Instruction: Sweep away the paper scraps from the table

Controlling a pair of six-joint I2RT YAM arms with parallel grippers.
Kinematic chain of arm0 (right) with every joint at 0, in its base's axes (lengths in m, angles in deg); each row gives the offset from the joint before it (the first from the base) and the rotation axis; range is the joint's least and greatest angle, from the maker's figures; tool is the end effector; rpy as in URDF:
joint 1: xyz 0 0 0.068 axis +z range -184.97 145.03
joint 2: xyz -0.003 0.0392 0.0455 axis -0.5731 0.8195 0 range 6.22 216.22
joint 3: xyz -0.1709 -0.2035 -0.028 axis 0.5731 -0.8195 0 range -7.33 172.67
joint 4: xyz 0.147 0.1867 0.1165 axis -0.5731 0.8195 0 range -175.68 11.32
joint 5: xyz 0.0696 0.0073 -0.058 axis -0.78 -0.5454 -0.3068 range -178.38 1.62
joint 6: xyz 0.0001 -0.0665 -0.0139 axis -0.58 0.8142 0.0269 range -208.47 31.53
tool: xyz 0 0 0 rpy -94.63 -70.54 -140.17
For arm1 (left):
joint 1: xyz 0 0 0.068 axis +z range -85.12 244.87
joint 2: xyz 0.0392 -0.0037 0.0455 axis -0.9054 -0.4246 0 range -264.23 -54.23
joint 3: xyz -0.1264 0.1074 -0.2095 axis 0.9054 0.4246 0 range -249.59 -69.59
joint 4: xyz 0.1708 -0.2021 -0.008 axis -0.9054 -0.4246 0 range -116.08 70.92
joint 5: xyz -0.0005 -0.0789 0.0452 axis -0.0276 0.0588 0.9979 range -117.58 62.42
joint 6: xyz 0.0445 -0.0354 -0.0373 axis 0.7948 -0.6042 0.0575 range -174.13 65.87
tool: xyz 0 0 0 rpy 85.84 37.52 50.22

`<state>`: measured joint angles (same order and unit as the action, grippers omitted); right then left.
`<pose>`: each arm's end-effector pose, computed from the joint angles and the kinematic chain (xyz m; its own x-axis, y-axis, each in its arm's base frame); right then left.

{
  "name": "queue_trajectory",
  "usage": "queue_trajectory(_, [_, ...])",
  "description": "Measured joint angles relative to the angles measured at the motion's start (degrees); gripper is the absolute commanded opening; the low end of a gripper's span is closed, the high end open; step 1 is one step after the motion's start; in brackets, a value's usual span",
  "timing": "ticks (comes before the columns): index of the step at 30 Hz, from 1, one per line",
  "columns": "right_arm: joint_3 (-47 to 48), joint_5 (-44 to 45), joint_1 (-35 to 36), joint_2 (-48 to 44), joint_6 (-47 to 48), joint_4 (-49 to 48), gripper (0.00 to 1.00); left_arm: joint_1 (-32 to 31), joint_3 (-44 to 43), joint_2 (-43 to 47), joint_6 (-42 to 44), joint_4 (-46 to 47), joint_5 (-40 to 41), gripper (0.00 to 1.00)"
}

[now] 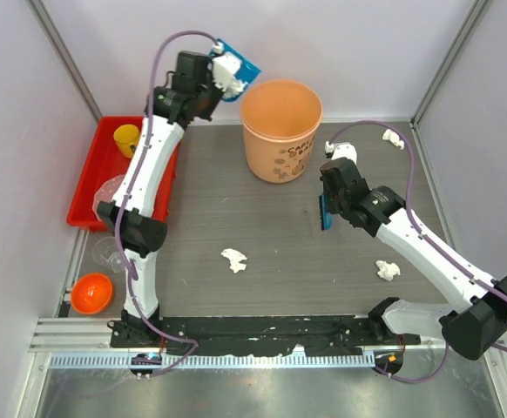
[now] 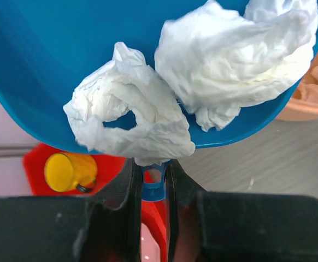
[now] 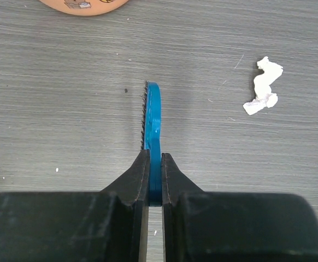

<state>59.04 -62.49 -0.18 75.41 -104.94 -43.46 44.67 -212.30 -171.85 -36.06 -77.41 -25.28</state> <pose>0.2324 0.1323 0.3154 -0.6310 -0.1278 -0.7652 -0.0844 0.9918 -0.0960 0.4200 -0.1523 0.4314 -0.3917 0.4745 -0.7883 0.4577 0.8437 0.2804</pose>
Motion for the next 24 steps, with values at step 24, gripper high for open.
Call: queue_trajectory(24, [2.75,-1.84,-8.5,-2.14,3.3,0.31,0.01,-18.95,22.36,-11.74,78.75,76.39,37.11,0.0])
